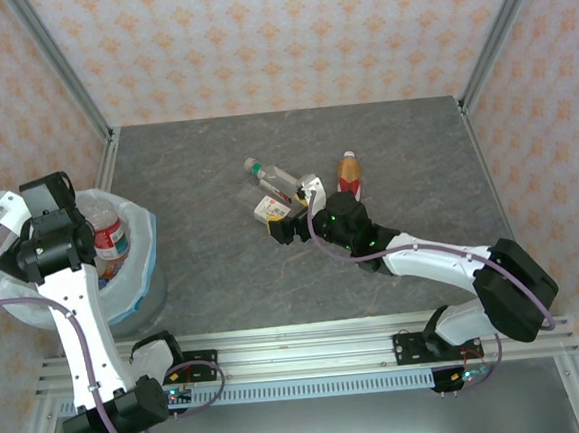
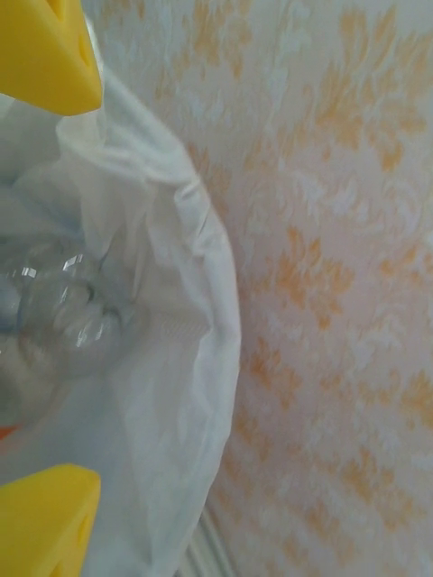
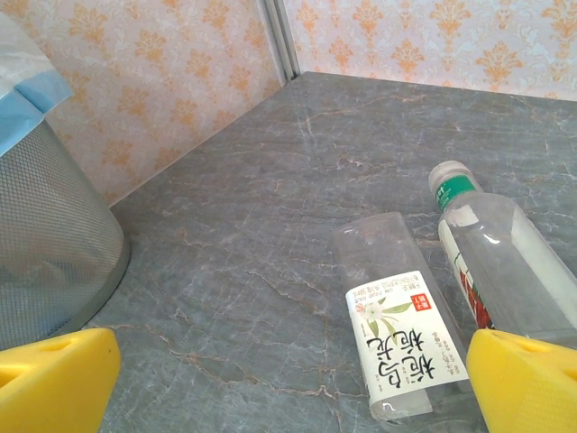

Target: Put the plastic bottles in the bin

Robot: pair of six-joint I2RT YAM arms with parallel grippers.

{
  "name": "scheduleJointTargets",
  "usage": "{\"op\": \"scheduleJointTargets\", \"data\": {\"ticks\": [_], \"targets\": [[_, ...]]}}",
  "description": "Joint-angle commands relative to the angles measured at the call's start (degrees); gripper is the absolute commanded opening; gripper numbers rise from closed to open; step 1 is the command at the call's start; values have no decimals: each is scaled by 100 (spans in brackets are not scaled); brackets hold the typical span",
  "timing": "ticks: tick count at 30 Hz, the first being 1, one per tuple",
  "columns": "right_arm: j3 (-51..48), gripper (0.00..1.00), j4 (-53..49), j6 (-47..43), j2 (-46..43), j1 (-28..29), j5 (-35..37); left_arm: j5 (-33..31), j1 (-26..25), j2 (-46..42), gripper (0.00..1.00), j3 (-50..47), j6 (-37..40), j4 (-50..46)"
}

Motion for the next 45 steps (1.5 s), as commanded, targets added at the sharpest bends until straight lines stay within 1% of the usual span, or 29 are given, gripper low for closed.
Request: {"op": "scheduleJointTargets", "data": {"ticks": [1,5,10,12,17,21,27,31,35,36,38,40,45], "targets": [[170,99,216,77,-1,35,165,1032,21,-61,100,149,-159,-109],[144,99,144,165,-19,35,600,1599,-159,-225,100,72,-184,142],[170,99,-29,199,-5,35,912,1548,-687,-230,100,139,-163,248],[188,99,-84,228,6,35,1007,1532,-824,-180,100,181,-182,240],[218,99,-188,331,48,26,1199,1773,-1123,-162,100,141,-346,421],[232,99,-343,511,46,-8,1512,1879,-1454,-189,100,118,-472,630],[206,99,-635,861,-6,-186,1809,1983,-1890,-101,100,166,-548,803],[214,99,-1060,1338,-101,-477,1938,2190,-2256,-97,100,53,-651,1155],[161,99,-1449,1515,-270,-711,2394,2212,-2649,-9,100,45,-650,1392],[190,99,-1660,1500,-312,-789,2499,2356,-2712,1,100,7,-648,1515],[281,99,-2158,1534,-377,-976,2634,2924,-2743,11,100,-116,-618,1879],[270,99,-2392,1537,-455,-1149,2619,3333,-2740,11,100,-222,-615,2173],[110,99,-2647,1548,-519,-1592,2388,3816,-2743,-21,100,-355,-547,2554]]}}
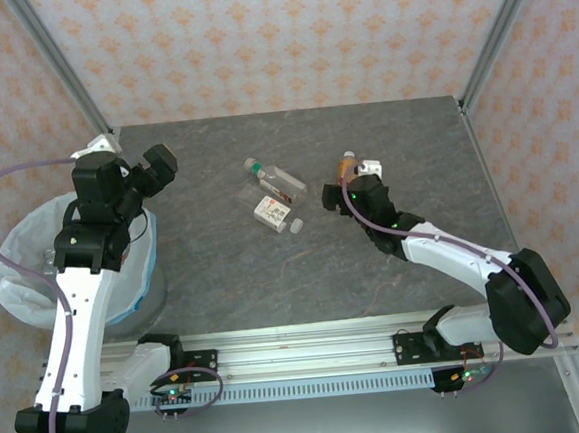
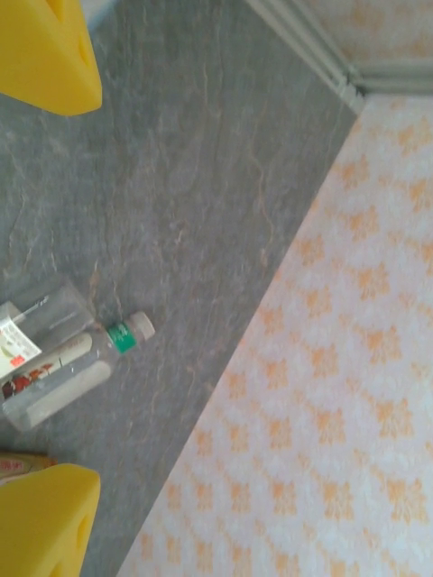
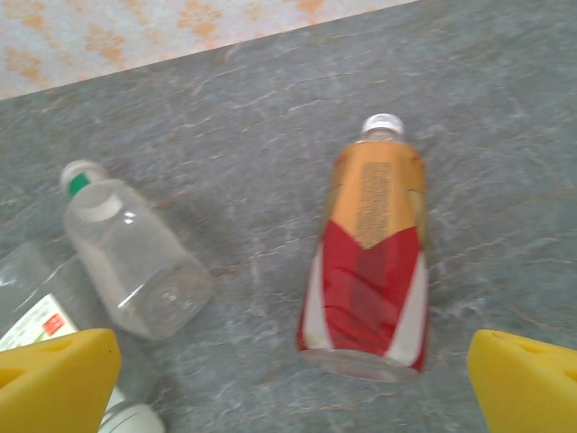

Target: Put the plastic bottles in the bin

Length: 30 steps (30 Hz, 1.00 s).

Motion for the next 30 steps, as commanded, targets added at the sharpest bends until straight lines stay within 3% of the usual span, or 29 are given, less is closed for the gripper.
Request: {"op": "scheduleJointTargets", "data": {"ticks": [1,6,14,21,30], "targets": [[39,99,-511,97,-32,-332,-234,683,-34,-30,100,-129,36,587],[535,99,-1268,-271,590,-711,-1192,1128,-32,5,100,-165,191,627],[1374,99,-1672,-260,1824,-722,-1261,990,-35,-144,100,-283,337,497],[1715,100,-1823,-255,2404,-720,-848,854,-39,-242,100,-334,447,384],[1779,90,-1640,-215,2792,-695,-693,876,-39,-163,100,-371,460,353]]}}
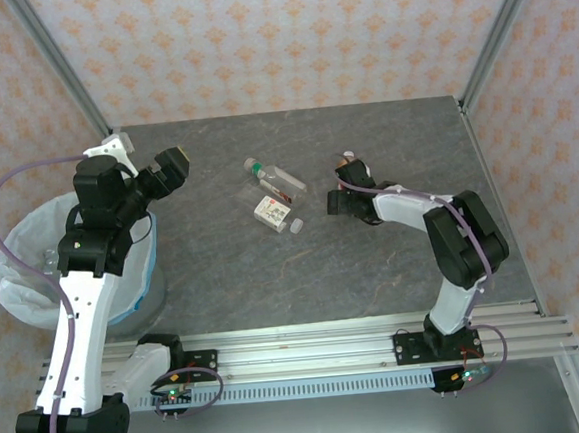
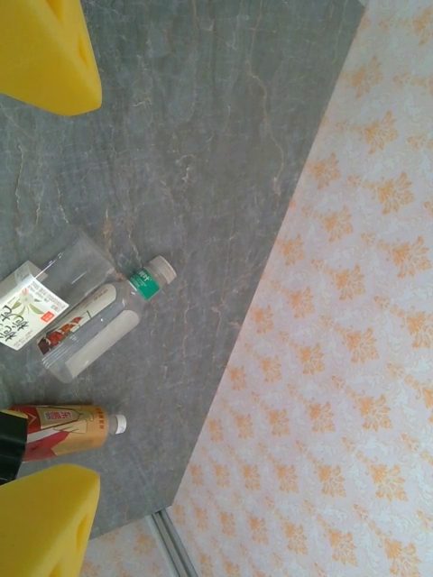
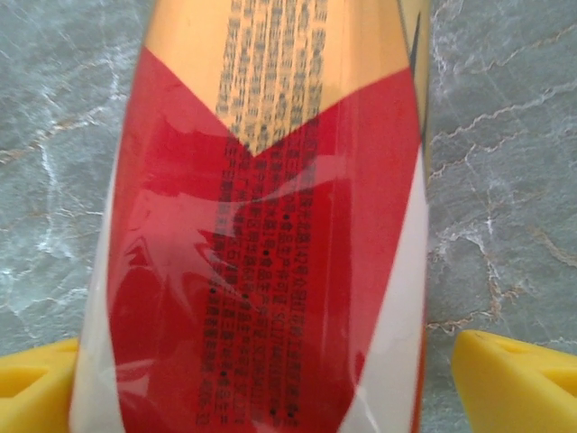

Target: Put the plastic bottles in the bin

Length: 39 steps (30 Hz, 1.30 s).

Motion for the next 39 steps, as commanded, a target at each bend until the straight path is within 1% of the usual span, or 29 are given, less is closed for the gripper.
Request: {"op": "scheduleJointTargets", "data": {"ticks": [1,6,11,17,22,26,31,35,39], "targets": [[214,88,16,4,186,43,222,14,-38,1,100,-56,133,-43],[124,77,327,50,293,70,495,66,-38,19,100,-52,135,-80],[37,71,448,53,251,74,651,305,-34,20,100,-17,202,-57],[-264,62,799,33,-111,78,599,661,-38,19,100,-36,239,92],[-531,60,1051,-34,-430,78,581,825,-39,81,100,12,271,104],[-727,60,1192,-89,-702,82,517,825,-39,90,100,-3,233,130],[-1044,57,1527,-190,-1101,74,391,965,-113,148,100,-121,127,361],[-1356,56,1963,-269,-1483,74,133,943,-335,336,100,-113,143,437],[-1575,55,2223,-399,-1854,102,-170,768,-723,573,100,27,210,459]]}}
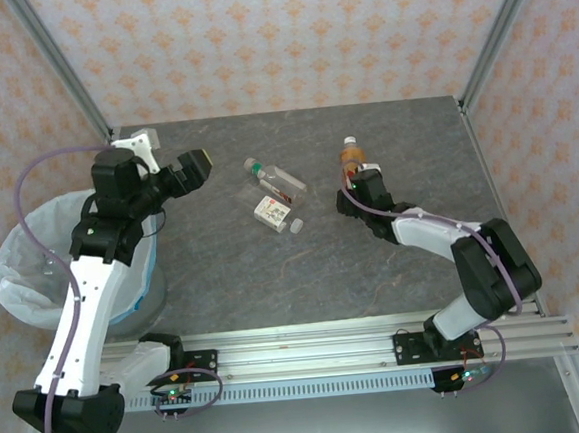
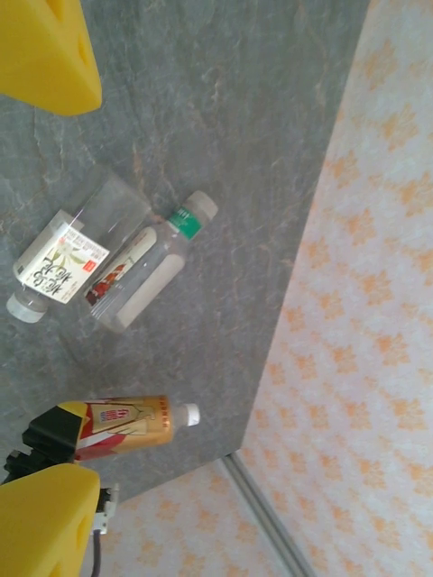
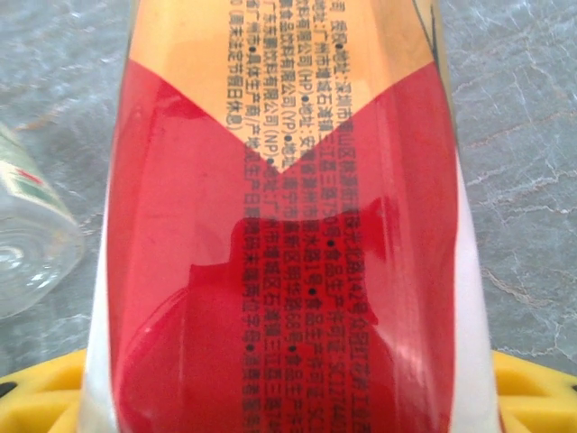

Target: Put the plastic bottles in the bin

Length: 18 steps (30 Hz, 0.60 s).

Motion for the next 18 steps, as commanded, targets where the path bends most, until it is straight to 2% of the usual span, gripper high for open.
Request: {"op": "scheduleJointTargets", "data": {"ticks": [1,11,18], "targets": [[-144,55,526,-216,-396,67,-294,-46,-311,169,100,119,87,207],[-459,55,812,-525,-1111,371,-1104,-55,-906,780,100,337,-128,634],[-460,54,1125,-473,-1263,682,-1713,270,-1183,1301,100,399,-430,1203]]}}
